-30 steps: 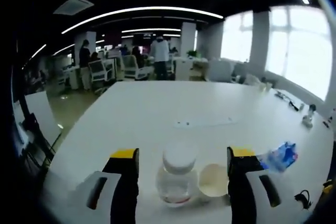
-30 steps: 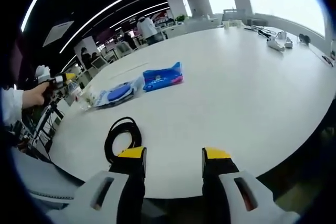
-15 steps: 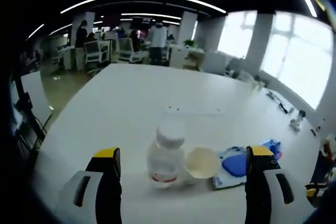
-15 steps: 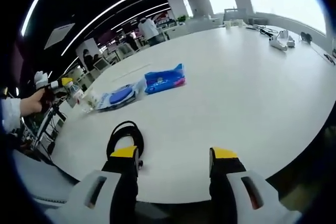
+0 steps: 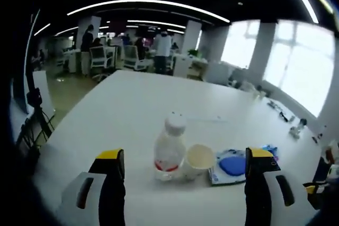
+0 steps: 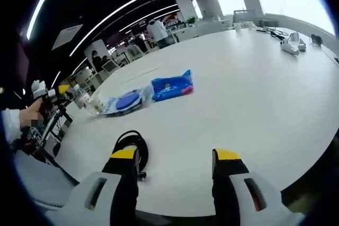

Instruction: Arrange the tabletop items into an orderly group along one side of the table until the central work area is clear of visible clutter.

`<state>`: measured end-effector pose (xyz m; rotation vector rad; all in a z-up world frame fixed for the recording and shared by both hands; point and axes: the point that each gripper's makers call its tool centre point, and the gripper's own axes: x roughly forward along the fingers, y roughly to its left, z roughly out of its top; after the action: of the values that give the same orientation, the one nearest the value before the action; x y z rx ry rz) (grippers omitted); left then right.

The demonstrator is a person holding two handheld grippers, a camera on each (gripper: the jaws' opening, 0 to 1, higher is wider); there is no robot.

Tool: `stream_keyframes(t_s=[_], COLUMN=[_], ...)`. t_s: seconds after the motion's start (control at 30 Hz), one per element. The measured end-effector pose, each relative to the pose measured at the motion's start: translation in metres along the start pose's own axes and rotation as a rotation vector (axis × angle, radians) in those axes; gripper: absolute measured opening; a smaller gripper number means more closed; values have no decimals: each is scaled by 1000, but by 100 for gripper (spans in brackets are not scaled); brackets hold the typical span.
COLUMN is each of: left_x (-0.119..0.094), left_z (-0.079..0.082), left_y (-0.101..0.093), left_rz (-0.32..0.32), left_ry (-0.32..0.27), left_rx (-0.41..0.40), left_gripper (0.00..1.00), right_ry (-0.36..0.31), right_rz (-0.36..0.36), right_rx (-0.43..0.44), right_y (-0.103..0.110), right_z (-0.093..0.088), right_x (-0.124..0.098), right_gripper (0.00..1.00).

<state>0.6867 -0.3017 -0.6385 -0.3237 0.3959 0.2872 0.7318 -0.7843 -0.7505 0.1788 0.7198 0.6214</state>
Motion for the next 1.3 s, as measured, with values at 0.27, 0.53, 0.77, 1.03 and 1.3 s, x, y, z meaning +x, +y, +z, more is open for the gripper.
stream_keyframes(t_s=[0.27,0.53,0.77,1.03,1.3], left_x=[-25,-35,-28,-24,-21], left_z=[-26,-36,-53,-88,-124], left_y=[-5,-13,-37,-75,-100], left_rz=[25,69,54,-57,-112], left_ry=[25,32,41,86,137], left_rx=[-1,-23,25,38,51], left_gripper=[90,87,83,83,79], right_ry=[4,17,-4,20,33], right_rz=[39,69,95,141,177], right_rx=[-25,-28,-34,-66,-114], right_y=[-13,-25,-36,-26,-11], right_z=[8,11,28,25,25], right_x=[8,15,26,39,41], right_gripper=[53,52,52,52,52])
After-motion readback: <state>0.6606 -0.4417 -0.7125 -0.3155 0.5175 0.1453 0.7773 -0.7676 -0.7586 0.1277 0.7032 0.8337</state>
